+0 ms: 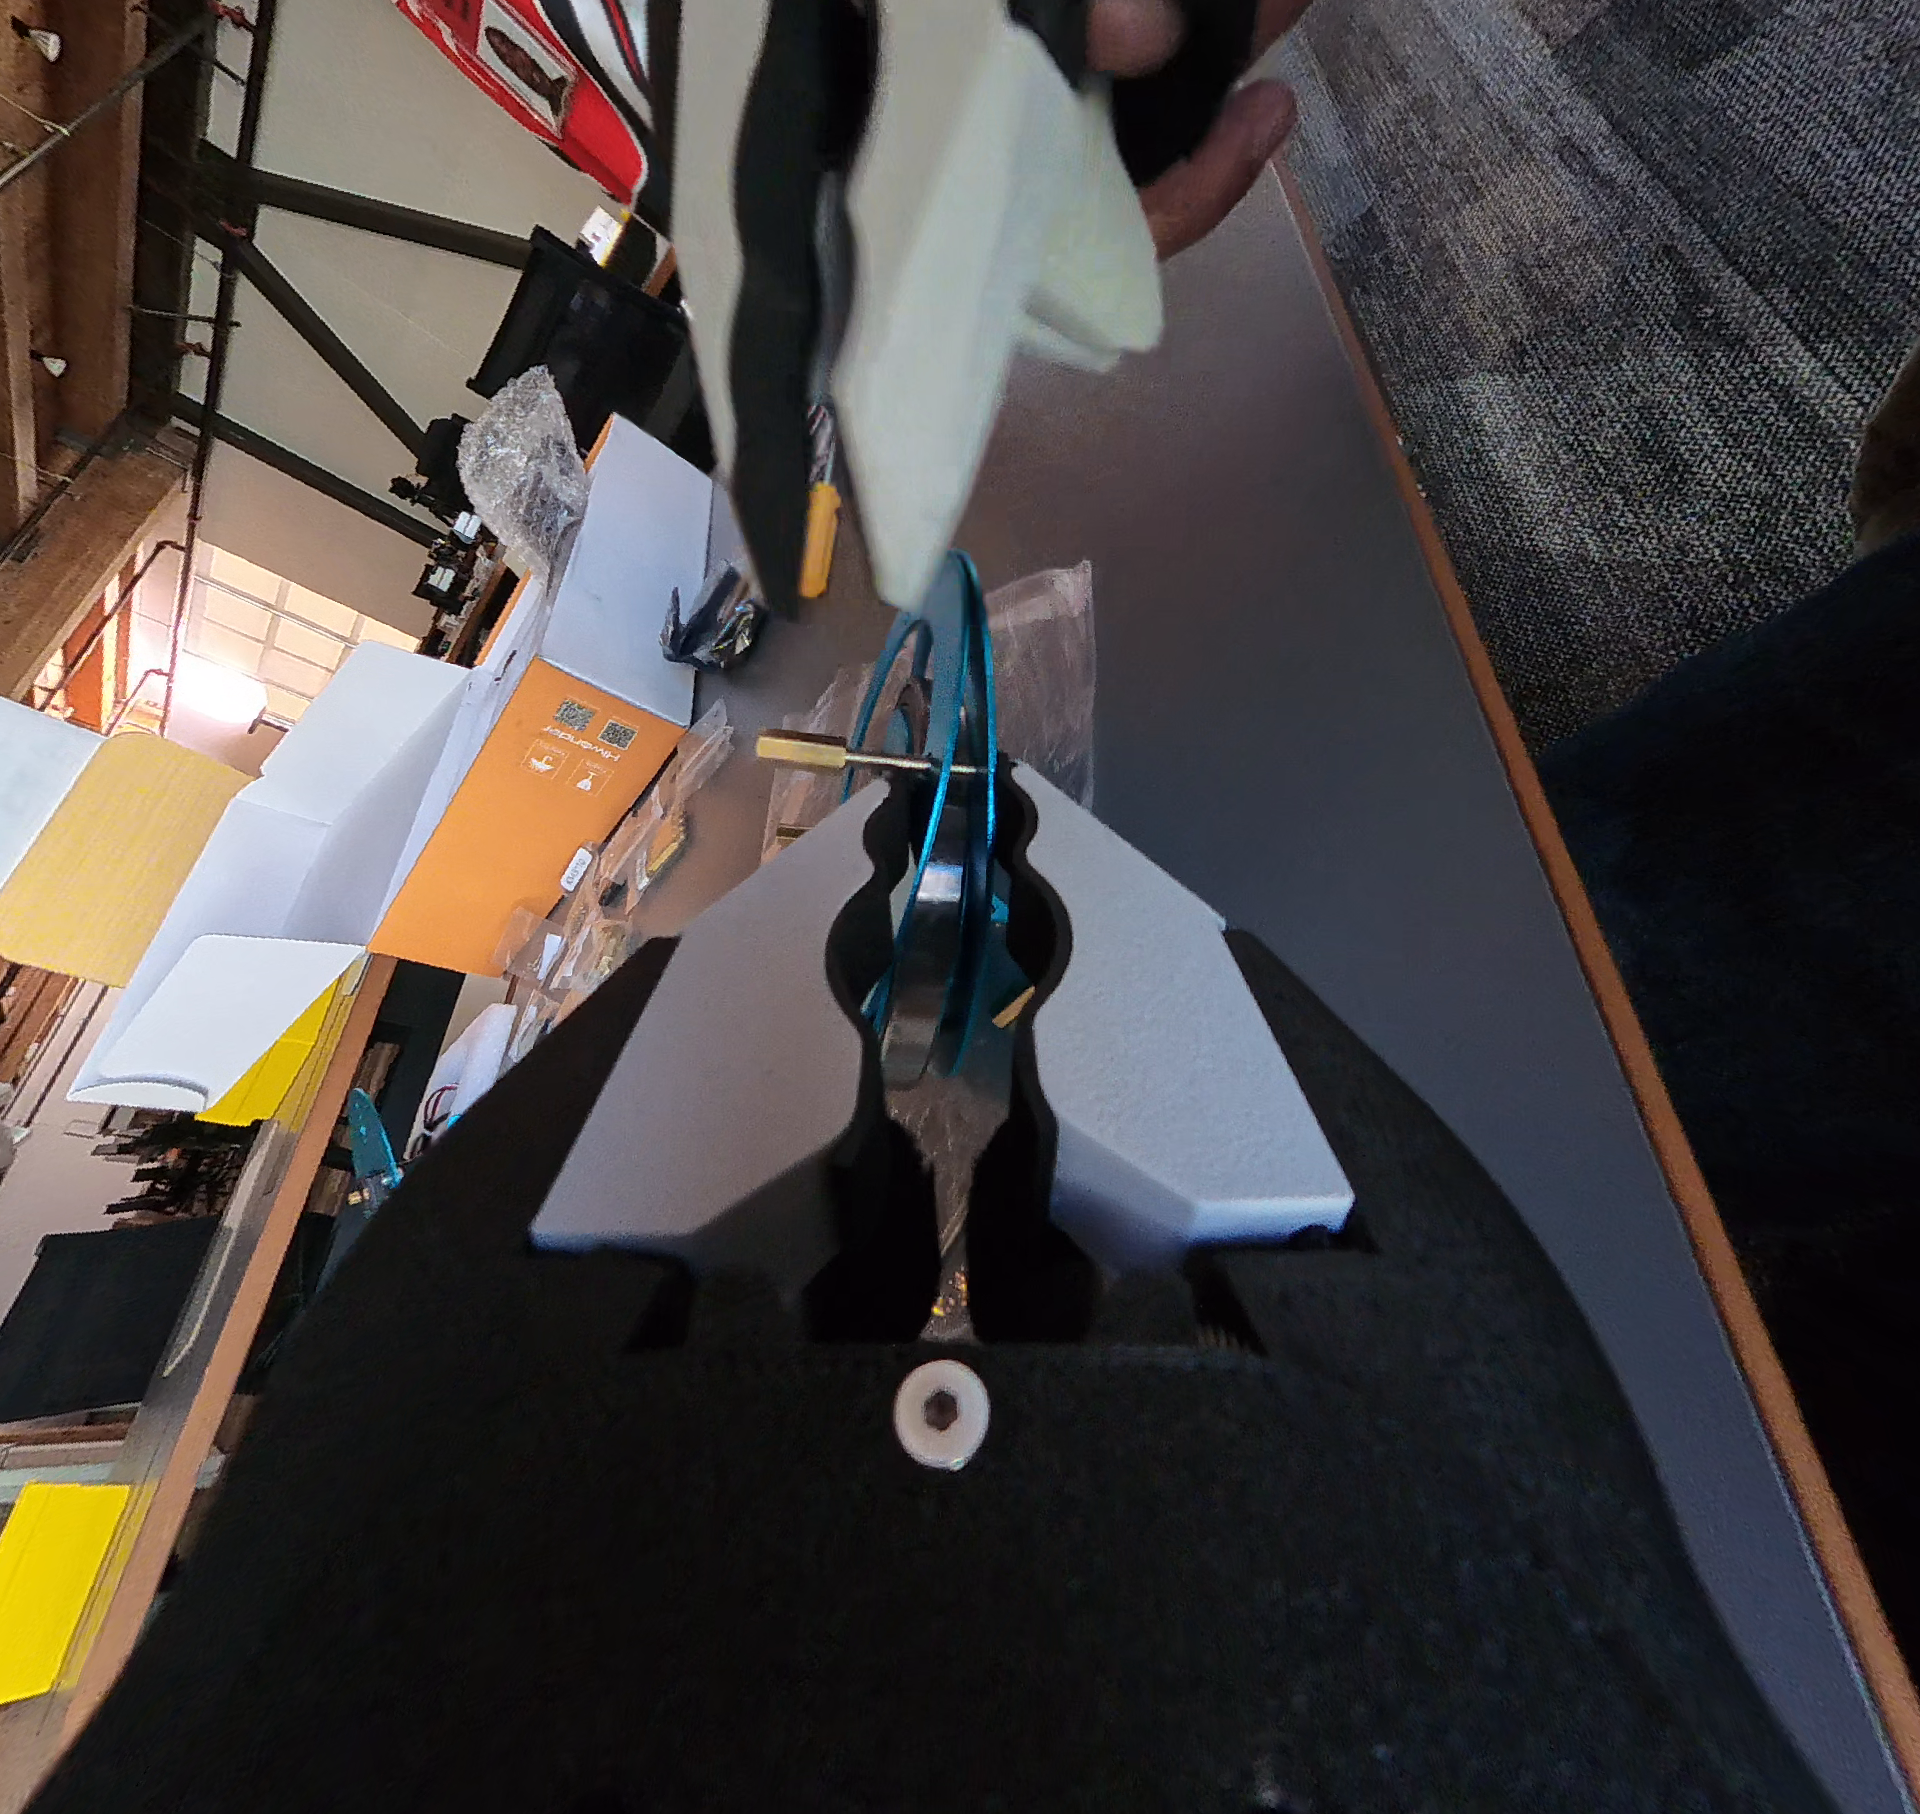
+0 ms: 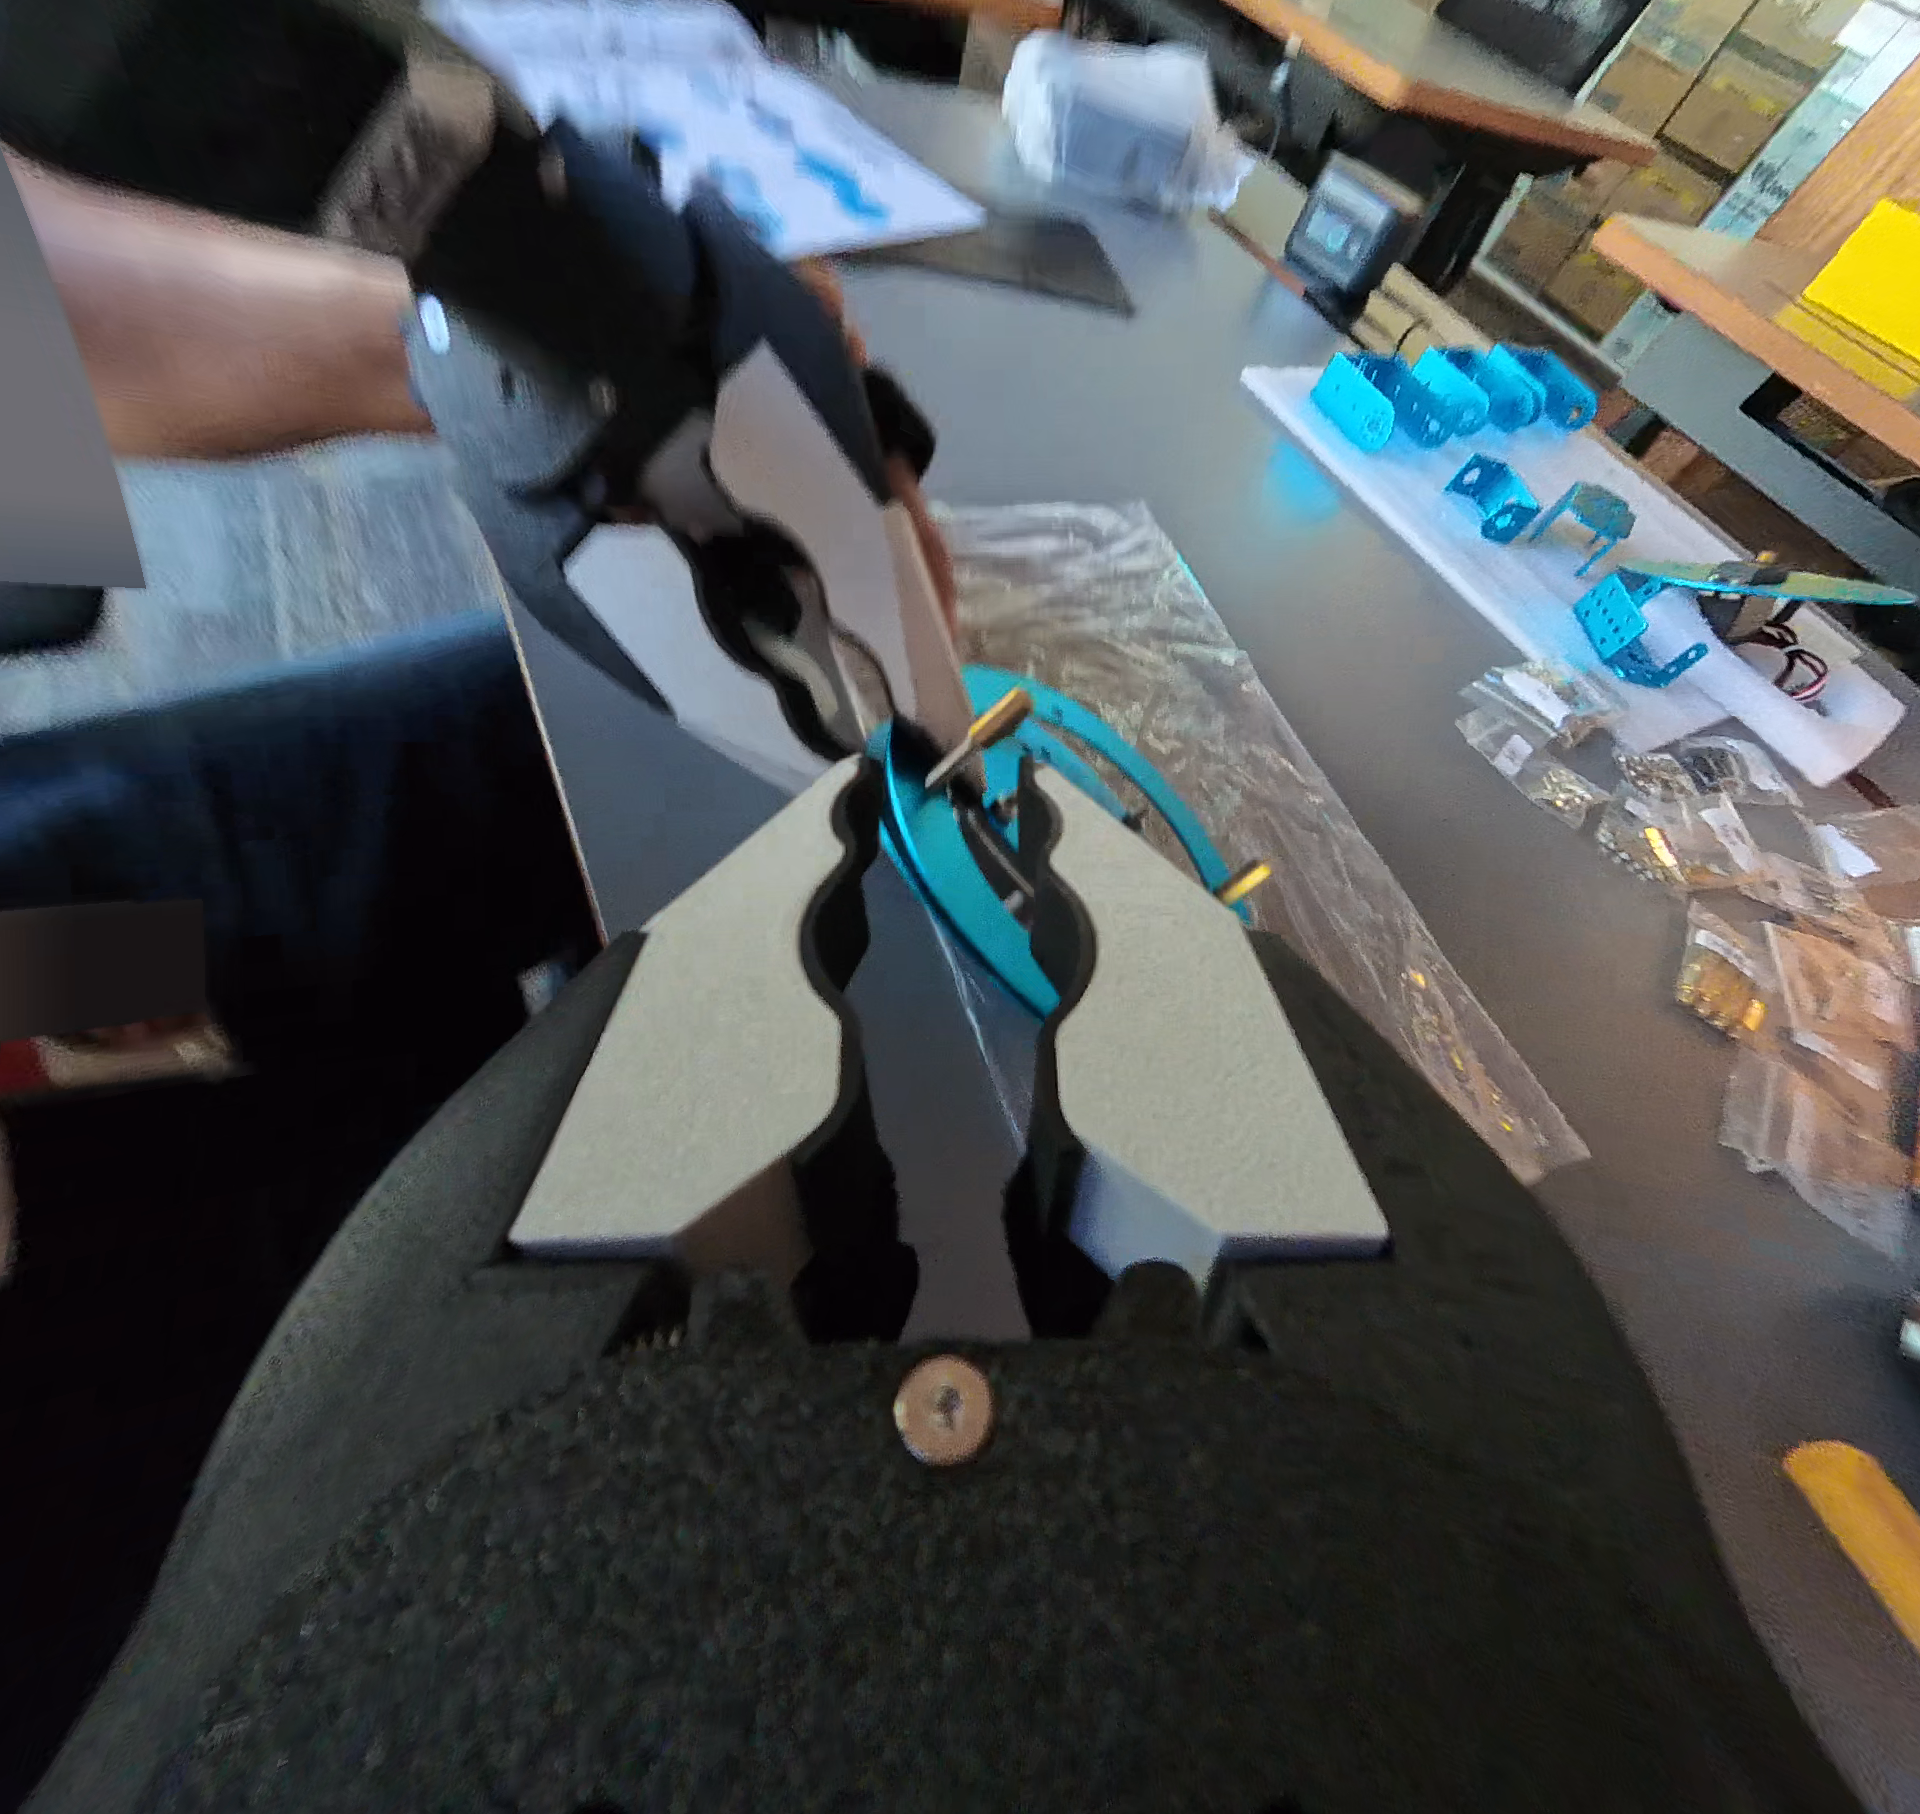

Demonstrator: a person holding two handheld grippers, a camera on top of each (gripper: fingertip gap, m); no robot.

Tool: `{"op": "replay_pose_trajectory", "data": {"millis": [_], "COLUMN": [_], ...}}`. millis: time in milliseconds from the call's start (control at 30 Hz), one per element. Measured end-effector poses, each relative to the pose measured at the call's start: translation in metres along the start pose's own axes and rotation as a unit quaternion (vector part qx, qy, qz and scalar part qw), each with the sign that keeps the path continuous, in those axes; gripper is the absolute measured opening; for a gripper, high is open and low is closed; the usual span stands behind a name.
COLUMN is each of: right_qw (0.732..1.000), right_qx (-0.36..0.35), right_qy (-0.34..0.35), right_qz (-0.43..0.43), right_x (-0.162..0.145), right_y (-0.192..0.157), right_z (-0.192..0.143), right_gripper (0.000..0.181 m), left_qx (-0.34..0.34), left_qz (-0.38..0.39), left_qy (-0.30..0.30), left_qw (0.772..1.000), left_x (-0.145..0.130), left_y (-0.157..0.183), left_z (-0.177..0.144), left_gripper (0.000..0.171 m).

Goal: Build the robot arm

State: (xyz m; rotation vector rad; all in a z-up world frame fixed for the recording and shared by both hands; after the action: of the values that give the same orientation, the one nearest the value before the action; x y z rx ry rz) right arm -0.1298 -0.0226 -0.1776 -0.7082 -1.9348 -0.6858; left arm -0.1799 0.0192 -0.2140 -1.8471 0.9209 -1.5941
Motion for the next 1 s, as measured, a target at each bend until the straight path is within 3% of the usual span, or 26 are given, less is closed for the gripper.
{"op": "replay_pose_trajectory", "data": {"millis": [67,100,200,367,400,467,533,600,700,833,1000], "right_qw": [0.997,0.995,0.989,0.973,0.970,0.958,0.966,0.975,0.962,0.949,0.943], "right_qx": [0.019,0.040,0.069,0.118,0.142,0.172,0.125,0.070,0.132,0.161,0.157], "right_qy": [0.058,0.070,0.052,0.076,0.077,0.113,0.105,0.051,0.050,0.049,0.082], "right_qz": [0.037,0.053,0.118,0.183,0.184,0.202,0.200,0.204,0.235,0.267,0.282], "right_x": [0.009,0.008,-0.002,0.003,0.004,0.014,0.012,0.000,0.009,0.010,0.007], "right_y": [0.002,0.002,0.005,-0.004,-0.010,-0.018,-0.006,0.009,-0.002,-0.012,-0.006], "right_z": [-0.003,0.001,0.012,0.013,0.009,-0.003,-0.005,0.006,0.020,0.010,0.003], "right_gripper": [0.026,0.036,0.051,0.056,0.040,0.045,0.048,0.056,0.066,0.075,0.062], "left_qx": [0.002,0.003,0.005,0.003,0.005,0.008,0.007,0.006,0.005,-0.009,-0.001], "left_qz": [0.004,0.005,0.005,0.007,0.005,0.002,0.002,0.009,0.011,0.009,0.009], "left_qy": [-0.001,-0.002,-0.004,-0.004,-0.006,-0.009,-0.010,-0.011,-0.011,-0.003,-0.006], "left_qw": [1.000,1.000,1.000,1.000,1.000,1.000,1.000,1.000,1.000,1.000,1.000], "left_x": [0.000,0.001,0.001,-0.001,-0.002,-0.003,-0.003,-0.002,-0.002,0.000,0.002], "left_y": [0.001,0.001,0.001,0.000,-0.001,-0.003,-0.002,0.001,0.003,0.008,0.007], "left_z": [0.001,0.002,0.003,0.003,0.003,0.003,0.003,0.003,0.004,0.004,0.006], "left_gripper": [0.015,0.015,0.015,0.015,0.015,0.015,0.015,0.015,0.015,0.016,0.016]}}
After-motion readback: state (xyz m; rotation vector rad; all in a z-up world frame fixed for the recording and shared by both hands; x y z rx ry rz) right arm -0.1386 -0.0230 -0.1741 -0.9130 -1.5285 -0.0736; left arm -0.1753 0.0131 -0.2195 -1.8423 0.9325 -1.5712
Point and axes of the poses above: each gripper's, where its closed fingertips meet, z out along the fingers, x out of its top, y = z × x across the jaws, the point moved 4 cm from there along -z, back along the fingers, and after that the axes turned 10 degrees about x, right-handed, at the moved point
